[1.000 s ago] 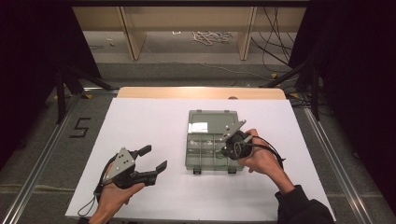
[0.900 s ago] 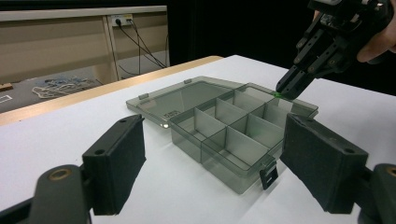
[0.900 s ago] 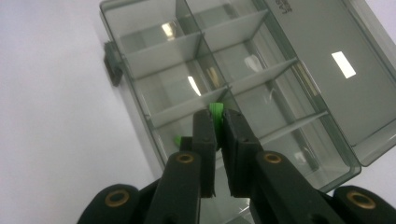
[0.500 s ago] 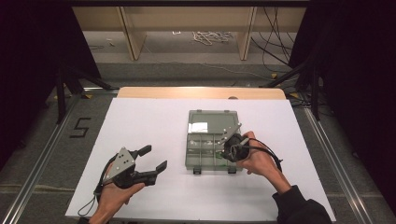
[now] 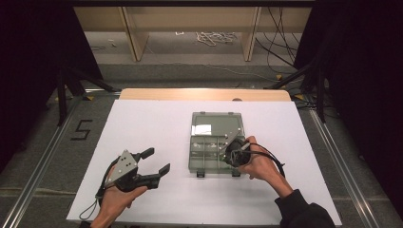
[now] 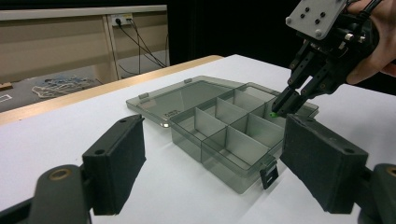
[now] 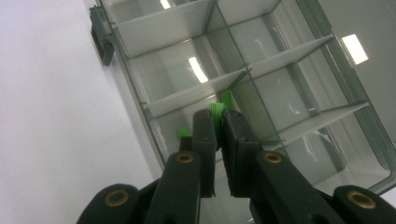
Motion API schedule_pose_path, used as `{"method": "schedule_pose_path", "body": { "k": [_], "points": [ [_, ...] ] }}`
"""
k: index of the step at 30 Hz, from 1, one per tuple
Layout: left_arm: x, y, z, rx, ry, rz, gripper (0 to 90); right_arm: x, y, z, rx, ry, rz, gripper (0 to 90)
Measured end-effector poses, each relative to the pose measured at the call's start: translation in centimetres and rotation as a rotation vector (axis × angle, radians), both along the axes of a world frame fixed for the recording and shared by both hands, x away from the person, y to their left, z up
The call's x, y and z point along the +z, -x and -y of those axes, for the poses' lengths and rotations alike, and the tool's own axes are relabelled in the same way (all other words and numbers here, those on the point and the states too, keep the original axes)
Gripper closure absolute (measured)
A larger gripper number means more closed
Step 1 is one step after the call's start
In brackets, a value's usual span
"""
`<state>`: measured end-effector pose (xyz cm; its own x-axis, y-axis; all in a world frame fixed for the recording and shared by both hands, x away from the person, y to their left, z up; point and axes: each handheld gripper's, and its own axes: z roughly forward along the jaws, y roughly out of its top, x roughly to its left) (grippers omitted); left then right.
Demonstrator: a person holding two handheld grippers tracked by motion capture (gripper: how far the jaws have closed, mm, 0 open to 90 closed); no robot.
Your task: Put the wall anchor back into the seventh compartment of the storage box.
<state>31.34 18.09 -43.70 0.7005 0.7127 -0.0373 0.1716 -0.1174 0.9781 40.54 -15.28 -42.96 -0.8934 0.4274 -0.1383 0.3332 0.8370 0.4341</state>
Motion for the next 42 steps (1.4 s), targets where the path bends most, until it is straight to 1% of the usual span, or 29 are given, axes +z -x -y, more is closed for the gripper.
{"method": "schedule_pose_path", "body": {
  "k": [3,5,9,11,15,19,20,22,23,24,26,27,28,29,31,32,33,34,35,36,37,38,39,40,41,42],
  "points": [
    [0.0,0.0,0.0,0.000,0.000,0.001,20.9,-0.3,0.0,-0.1,0.002,0.006,-0.003,84.4],
    [0.0,0.0,0.0,0.000,0.001,0.000,20.9,-0.5,0.0,-0.2,0.006,0.015,-0.013,84.4],
    [0.0,0.0,0.1,0.000,0.003,-0.003,20.9,-0.6,0.0,-0.1,0.000,0.011,-0.016,84.2],
    [0.0,-0.1,0.0,-0.002,-0.005,0.003,20.9,-0.6,-0.1,-0.1,0.000,0.011,-0.016,84.1],
    [0.0,0.0,0.1,-0.001,0.002,-0.001,20.9,-0.8,0.0,-0.3,0.004,0.016,-0.015,83.7],
    [0.0,0.0,0.1,0.000,0.003,-0.003,20.8,-0.8,0.0,-0.2,-0.006,0.008,-0.018,77.9],
    [0.0,0.0,0.1,0.000,0.003,-0.004,20.9,-0.7,-0.1,-0.2,-0.010,0.005,-0.012,75.6],
    [0.0,0.0,0.1,0.000,0.004,-0.003,20.9,-0.6,-0.1,-0.1,-0.027,-0.012,-0.003,72.4],
    [0.0,-0.1,0.1,-0.003,-0.002,0.003,20.9,-0.4,-0.1,0.0,-0.030,-0.021,-0.002,70.0],
    [0.0,-0.1,0.1,-0.002,-0.002,0.002,20.9,-0.3,-0.2,0.1,-0.032,-0.032,0.010,66.7],
    [0.0,-0.1,0.1,-0.003,-0.003,0.003,20.8,0.1,-0.3,0.2,-0.050,-0.062,0.020,59.8],
    [0.0,-0.1,0.1,-0.008,-0.009,0.009,20.9,0.2,-0.3,0.3,-0.062,-0.080,0.030,57.5],
    [0.0,-0.1,0.2,-0.004,0.000,-0.002,20.9,0.4,-0.3,0.4,-0.074,-0.096,0.035,55.1],
    [0.0,-0.1,0.1,-0.007,-0.007,0.005,20.9,0.5,-0.4,0.5,-0.084,-0.115,0.043,52.6],
    [0.0,-0.1,0.1,-0.007,-0.007,0.006,20.9,0.6,-0.4,0.5,-0.094,-0.143,0.063,48.6],
    [0.0,-0.1,0.1,-0.006,-0.004,0.002,20.9,0.8,-0.4,0.5,-0.113,-0.159,0.060,46.6],
    [0.0,0.0,0.2,-0.003,0.005,-0.008,20.9,0.9,-0.5,0.6,-0.121,-0.165,0.069,44.7],
    [0.0,-0.1,0.2,-0.002,0.002,-0.004,20.9,1.0,-0.5,0.6,-0.127,-0.177,0.083,42.9],
    [0.0,-0.1,0.2,-0.001,0.003,-0.004,20.9,1.1,-0.3,0.5,-0.147,-0.193,0.106,41.5],
    [0.0,-0.1,0.2,-0.002,0.003,-0.004,20.9,1.3,-0.4,0.7,-0.132,-0.207,0.108,40.8],
    [0.0,-0.1,0.1,-0.007,-0.005,0.005,20.9,1.3,-0.4,0.7,-0.145,-0.216,0.130,39.9],
    [0.0,-0.1,0.1,-0.008,-0.005,0.005,20.9,1.4,-0.4,0.7,-0.147,-0.227,0.144,38.8],
    [0.0,-0.1,0.1,-0.008,-0.006,0.006,20.9,1.5,-0.4,0.8,-0.158,-0.242,0.150,37.0],
    [0.0,-0.1,0.1,-0.010,-0.006,0.007,20.9,1.7,-0.4,0.9,-0.172,-0.237,0.139,35.2],
    [0.0,-0.1,0.2,-0.006,0.001,-0.001,20.9,1.7,-0.5,0.9,-0.167,-0.251,0.160,34.5],
    [0.0,0.0,0.2,0.001,0.009,-0.009,20.9,1.7,-0.5,1.0,-0.180,-0.255,0.166,34.1]
  ]
}}
